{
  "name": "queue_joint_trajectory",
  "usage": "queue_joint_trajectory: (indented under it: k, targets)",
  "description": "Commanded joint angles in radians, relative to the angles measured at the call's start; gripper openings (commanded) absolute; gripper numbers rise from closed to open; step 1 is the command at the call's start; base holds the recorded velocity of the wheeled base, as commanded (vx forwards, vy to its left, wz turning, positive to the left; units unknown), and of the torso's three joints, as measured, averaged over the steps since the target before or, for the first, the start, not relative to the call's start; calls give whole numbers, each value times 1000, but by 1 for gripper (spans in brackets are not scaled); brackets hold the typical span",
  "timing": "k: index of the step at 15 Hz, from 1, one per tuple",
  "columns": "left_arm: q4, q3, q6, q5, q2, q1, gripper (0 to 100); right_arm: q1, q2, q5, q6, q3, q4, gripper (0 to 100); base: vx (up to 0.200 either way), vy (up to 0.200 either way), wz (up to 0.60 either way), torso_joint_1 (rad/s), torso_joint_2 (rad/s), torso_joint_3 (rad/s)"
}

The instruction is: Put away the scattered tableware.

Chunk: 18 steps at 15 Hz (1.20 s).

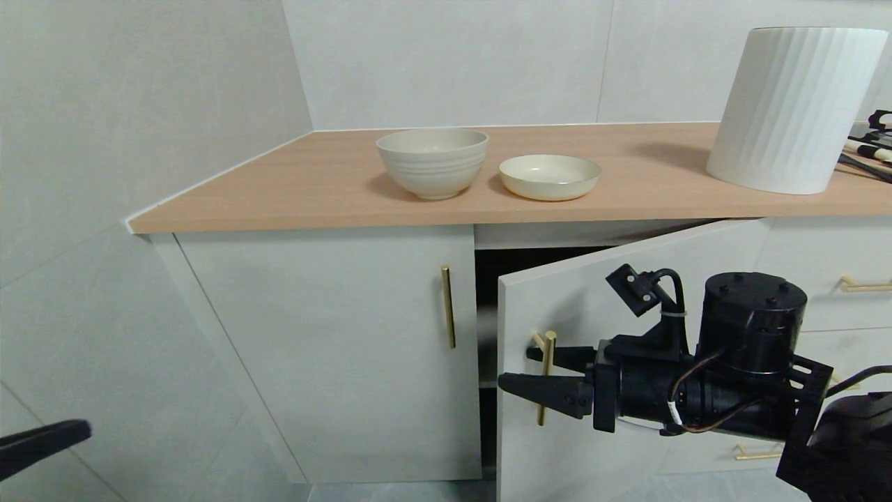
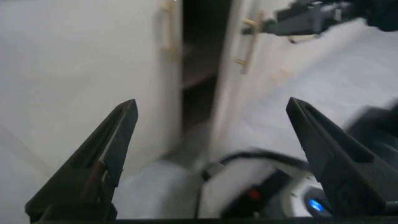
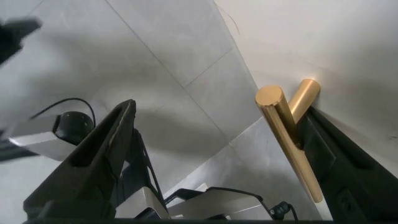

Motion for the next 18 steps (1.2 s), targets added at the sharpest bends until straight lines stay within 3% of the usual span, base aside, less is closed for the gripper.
queue_joint_trajectory:
  k: [1, 2, 3, 4, 6, 14, 15, 18]
  targets:
    - [-47, -83, 21, -47, 343, -138, 100, 0, 0, 0, 0, 0, -1, 100, 0, 0, 0, 0, 0, 0]
    - [-48, -83, 21, -47, 347, -141, 100, 0, 0, 0, 0, 0, 0, 100, 0, 0, 0, 0, 0, 0]
    - [-97, -40, 21, -46, 435, -198, 100, 0, 3, 0, 0, 0, -1, 100, 0, 0, 0, 0, 0, 0]
    - [-120, -16, 21, -47, 464, -216, 100, 0, 5, 0, 0, 0, 0, 100, 0, 0, 0, 0, 0, 0]
    - [-234, 47, 20, -44, 570, -259, 100, 0, 5, 0, 0, 2, -1, 100, 0, 0, 0, 0, 0, 0]
    - [-269, 67, 10, -44, 657, -296, 100, 0, 8, 0, 0, 3, 0, 100, 0, 0, 0, 0, 0, 0]
    - [-269, 69, 10, -43, 656, -299, 0, 0, 8, 0, 0, 3, 0, 100, 0, 0, 0, 0, 0, 0]
    - [-275, 60, 10, -43, 668, -299, 0, 0, 8, 0, -1, 5, 0, 100, 0, 0, 0, 0, 0, 0]
